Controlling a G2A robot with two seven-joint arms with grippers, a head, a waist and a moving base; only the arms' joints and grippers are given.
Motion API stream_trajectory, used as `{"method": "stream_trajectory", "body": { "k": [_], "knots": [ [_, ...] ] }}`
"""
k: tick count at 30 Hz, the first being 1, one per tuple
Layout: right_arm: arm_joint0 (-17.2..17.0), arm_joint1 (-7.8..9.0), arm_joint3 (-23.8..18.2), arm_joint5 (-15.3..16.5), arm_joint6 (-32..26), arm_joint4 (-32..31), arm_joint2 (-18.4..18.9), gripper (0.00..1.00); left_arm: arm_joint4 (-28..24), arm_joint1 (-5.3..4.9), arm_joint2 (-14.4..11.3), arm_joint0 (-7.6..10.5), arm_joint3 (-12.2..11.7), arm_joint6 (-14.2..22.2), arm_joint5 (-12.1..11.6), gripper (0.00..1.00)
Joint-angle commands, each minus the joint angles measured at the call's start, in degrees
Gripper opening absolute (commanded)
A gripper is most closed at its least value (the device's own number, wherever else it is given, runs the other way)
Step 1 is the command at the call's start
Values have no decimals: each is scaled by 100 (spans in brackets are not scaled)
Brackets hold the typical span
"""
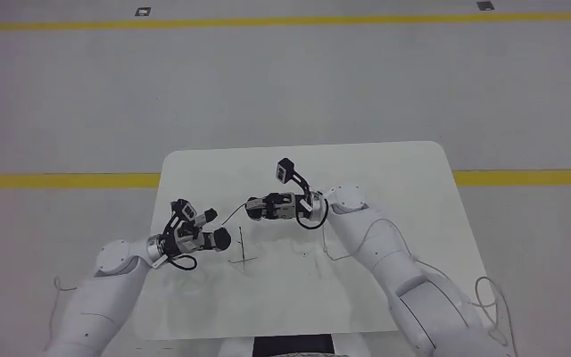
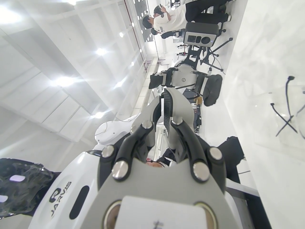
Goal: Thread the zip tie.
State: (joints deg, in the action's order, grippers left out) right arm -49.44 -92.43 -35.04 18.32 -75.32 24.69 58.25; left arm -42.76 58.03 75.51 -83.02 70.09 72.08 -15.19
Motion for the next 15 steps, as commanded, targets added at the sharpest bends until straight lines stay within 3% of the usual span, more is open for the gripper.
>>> {"method": "stream_trajectory", "body": {
  "k": [1,4,7,12,15],
  "knots": [
    [-78,14,-180,-91,80,-31,-23,0,-197,20,-104,11,-8,200,47,100],
    [-150,29,-338,-195,154,-51,-53,0,-422,41,-172,67,-108,383,-4,100],
    [-178,36,-403,-276,163,-59,-82,0,-560,63,-194,110,-182,427,-270,100],
    [-178,36,-403,-276,163,-59,-82,0,-560,63,-194,110,-182,427,-270,100],
    [-261,40,-531,-325,310,-106,-111,0,-553,73,-253,99,-106,249,-145,100]
  ]
}}
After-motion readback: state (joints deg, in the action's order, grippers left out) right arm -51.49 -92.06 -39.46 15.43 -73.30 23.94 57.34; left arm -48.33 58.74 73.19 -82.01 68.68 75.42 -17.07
